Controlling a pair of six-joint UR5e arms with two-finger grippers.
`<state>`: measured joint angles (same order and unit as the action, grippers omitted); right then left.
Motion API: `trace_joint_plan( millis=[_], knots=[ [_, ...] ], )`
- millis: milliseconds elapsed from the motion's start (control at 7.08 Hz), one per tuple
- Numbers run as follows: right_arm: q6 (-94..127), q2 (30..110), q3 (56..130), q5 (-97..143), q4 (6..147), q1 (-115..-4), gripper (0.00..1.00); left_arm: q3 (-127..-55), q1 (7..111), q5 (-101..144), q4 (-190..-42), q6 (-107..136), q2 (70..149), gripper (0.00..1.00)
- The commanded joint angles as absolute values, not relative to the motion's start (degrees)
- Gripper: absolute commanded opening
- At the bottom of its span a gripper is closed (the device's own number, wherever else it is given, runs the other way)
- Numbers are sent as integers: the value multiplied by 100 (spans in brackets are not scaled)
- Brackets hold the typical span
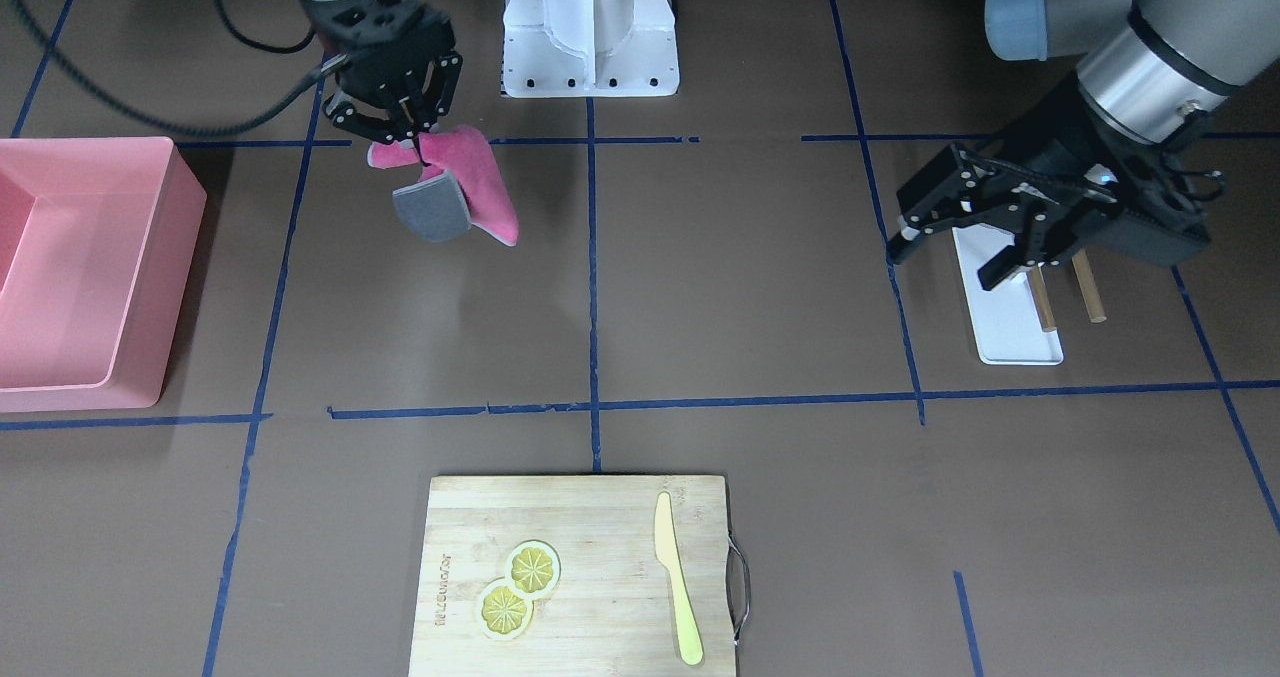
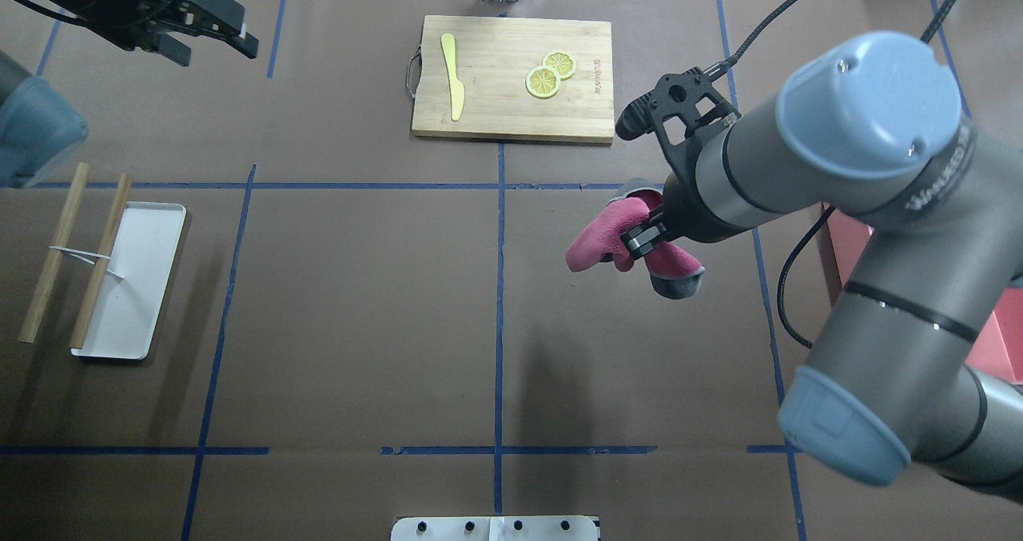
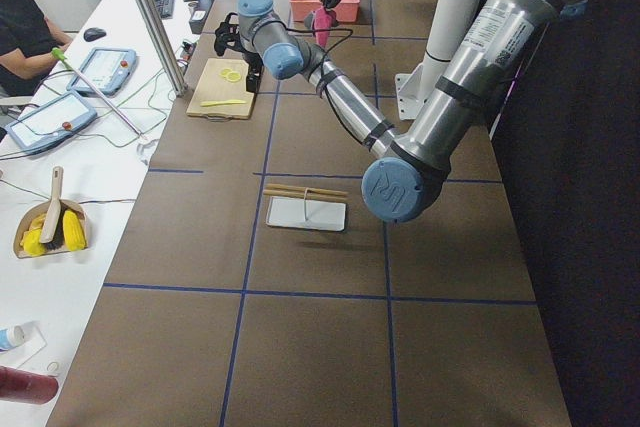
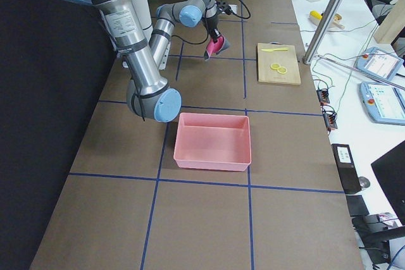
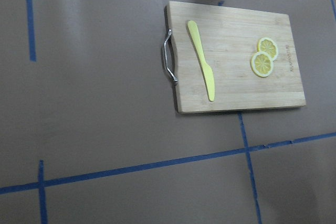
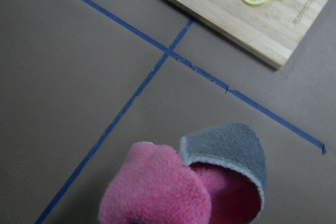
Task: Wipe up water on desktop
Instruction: 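Lower the held cloth onto the table with the right gripper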
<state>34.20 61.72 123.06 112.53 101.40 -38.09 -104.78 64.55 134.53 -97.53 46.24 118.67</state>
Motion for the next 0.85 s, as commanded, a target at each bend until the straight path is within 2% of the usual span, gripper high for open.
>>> trace_joint_plan(
  millis=[0,283,565,707],
  knots=[
    [3776,6170,11964,12256,10169,-4034,0,-11026,6636,12827,-8566,3145,11308,100],
    [3920,6196,11656,12454,10151,-3912,0,-11197,6880,12788,-8464,2367,10787,100],
    [3981,6414,10919,12506,9050,-3649,0,-11189,7258,12814,-8464,1568,10416,100],
    [3981,6651,10855,12533,8705,-3552,0,-11180,7451,12814,-8464,1330,10302,100]
  ],
)
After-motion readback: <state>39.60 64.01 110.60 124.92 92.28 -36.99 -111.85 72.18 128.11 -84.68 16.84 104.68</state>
